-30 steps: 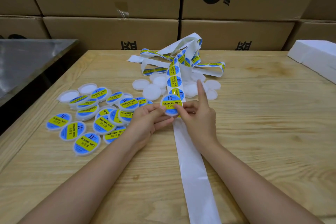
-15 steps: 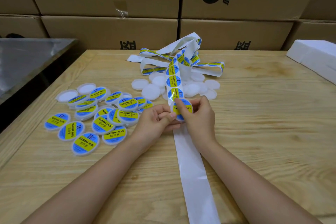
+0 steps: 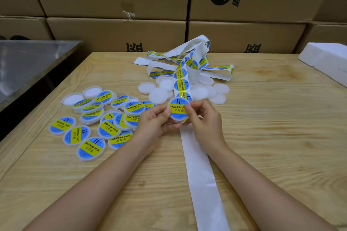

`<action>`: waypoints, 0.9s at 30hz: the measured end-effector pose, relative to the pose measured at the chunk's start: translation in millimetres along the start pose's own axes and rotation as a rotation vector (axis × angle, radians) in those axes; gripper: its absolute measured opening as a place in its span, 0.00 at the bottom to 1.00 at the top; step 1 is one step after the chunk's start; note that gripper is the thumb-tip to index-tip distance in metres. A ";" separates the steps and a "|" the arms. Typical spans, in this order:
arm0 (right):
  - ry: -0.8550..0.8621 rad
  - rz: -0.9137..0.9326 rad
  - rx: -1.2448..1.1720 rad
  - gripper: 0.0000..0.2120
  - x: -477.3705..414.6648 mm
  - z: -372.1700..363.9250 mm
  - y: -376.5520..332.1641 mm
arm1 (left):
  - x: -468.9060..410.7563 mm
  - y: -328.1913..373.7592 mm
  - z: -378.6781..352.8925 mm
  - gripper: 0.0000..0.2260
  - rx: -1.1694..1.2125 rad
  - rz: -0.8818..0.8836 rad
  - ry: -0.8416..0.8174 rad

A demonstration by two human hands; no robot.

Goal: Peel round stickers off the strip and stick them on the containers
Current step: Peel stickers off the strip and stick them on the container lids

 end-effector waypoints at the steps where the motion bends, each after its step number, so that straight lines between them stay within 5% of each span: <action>1: 0.023 -0.009 -0.012 0.05 -0.4 1.4 1.2 | 0.4 -0.4 -1.1 0.09 -0.014 0.000 -0.007; 10: 0.052 -0.001 0.016 0.08 -2.1 2.6 5.4 | 1.0 -2.3 -2.1 0.08 -0.025 0.018 -0.018; 19: -0.141 0.008 -0.028 0.13 1.3 -9.4 5.1 | -1.5 -1.6 4.3 0.09 0.082 0.024 0.028; 27: -0.007 -0.062 -0.064 0.06 -4.5 2.0 10.0 | 2.3 -4.7 -1.0 0.07 -0.049 -0.027 0.027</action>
Point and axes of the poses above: each hand's wrist, its own x-axis away from the middle knuckle, its own z-axis out of the back of the hand, y = z × x, the point moved 6 cm from there along -x, towards the middle knuckle, and after that the axes turned 2 degrees about y, right-handed, at the moved point
